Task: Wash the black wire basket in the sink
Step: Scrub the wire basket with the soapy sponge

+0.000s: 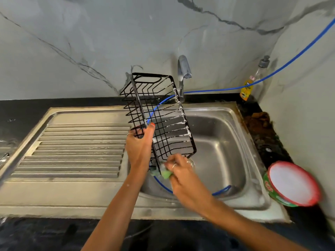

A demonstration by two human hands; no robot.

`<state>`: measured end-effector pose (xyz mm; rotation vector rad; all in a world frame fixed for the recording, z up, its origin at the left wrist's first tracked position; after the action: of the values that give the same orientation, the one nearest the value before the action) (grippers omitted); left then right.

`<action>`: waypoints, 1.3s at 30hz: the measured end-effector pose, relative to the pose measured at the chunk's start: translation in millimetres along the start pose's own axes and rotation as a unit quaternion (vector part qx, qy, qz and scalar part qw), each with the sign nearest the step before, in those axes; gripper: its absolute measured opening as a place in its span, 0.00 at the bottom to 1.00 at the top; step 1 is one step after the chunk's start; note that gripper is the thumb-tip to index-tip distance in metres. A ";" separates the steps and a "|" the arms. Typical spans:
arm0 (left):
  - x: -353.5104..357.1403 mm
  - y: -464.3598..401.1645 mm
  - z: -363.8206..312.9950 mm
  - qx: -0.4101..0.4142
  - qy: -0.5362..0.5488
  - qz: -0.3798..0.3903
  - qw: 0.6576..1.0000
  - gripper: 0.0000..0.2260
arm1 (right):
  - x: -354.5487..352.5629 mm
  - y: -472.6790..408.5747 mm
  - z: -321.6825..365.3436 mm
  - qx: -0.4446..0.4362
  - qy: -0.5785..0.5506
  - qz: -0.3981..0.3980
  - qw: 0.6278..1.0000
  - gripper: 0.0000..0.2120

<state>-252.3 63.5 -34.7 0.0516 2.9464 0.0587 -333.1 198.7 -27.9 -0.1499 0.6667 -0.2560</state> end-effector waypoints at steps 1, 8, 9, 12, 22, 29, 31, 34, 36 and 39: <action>-0.1 0.1 0.8 -0.011 0.006 -0.003 1.000 0.18 | 3.2 7.5 5.4 -0.024 -0.005 -0.011 1.000 0.09; 9.7 2.0 8.0 -0.094 0.067 0.021 0.993 0.25 | -52.1 -3.4 -73.7 0.013 0.181 -0.119 0.976 0.19; 12.2 2.7 7.7 -0.102 0.075 0.025 0.992 0.30 | -60.4 -5.3 -83.2 0.032 0.205 -0.128 0.970 0.19; 18.2 3.3 7.0 -0.100 0.084 0.034 0.991 0.37 | -62.3 -2.7 -90.1 0.060 0.195 -0.175 0.963 0.23; 11.5 -12.4 3.3 -0.067 -0.010 0.108 0.992 0.34 | -76.5 -2.0 -73.1 -0.021 0.205 -0.133 0.969 0.21; 13.3 -8.9 9.3 -0.068 -0.003 0.152 0.986 0.18 | -141.6 -73.4 -102.3 0.228 -0.049 -0.287 0.929 0.16; 17.4 -6.5 15.2 -0.076 0.002 0.163 0.984 0.12 | -129.6 -102.1 -109.2 0.251 -0.159 -0.264 0.918 0.15; 22.0 -1.5 19.0 -0.077 -0.003 0.187 0.979 0.10 | -105.6 -130.8 -114.2 0.263 -0.300 -0.227 0.888 0.21; 23.3 0.7 19.7 -0.074 -0.011 0.206 0.976 0.14 | -99.3 -135.9 -112.8 0.262 -0.351 -0.217 0.872 0.23; 21.5 4.6 19.0 -0.073 -0.021 0.221 0.972 0.24 | -102.7 -129.8 -119.3 0.260 -0.469 -0.245 0.808 0.13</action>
<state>-269.6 69.6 -57.2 0.6752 2.8178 0.3309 -509.7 96.7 -31.5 0.0944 -0.4663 -0.7886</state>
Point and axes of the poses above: each hand's wrist, its own y-axis away from the middle knuckle, its own x-axis out of the palm, z = x × y, the point moved 9 cm from there along -y, towards the middle knuckle, and after that the axes turned 4 degrees about -y, right-handed, at the moved point
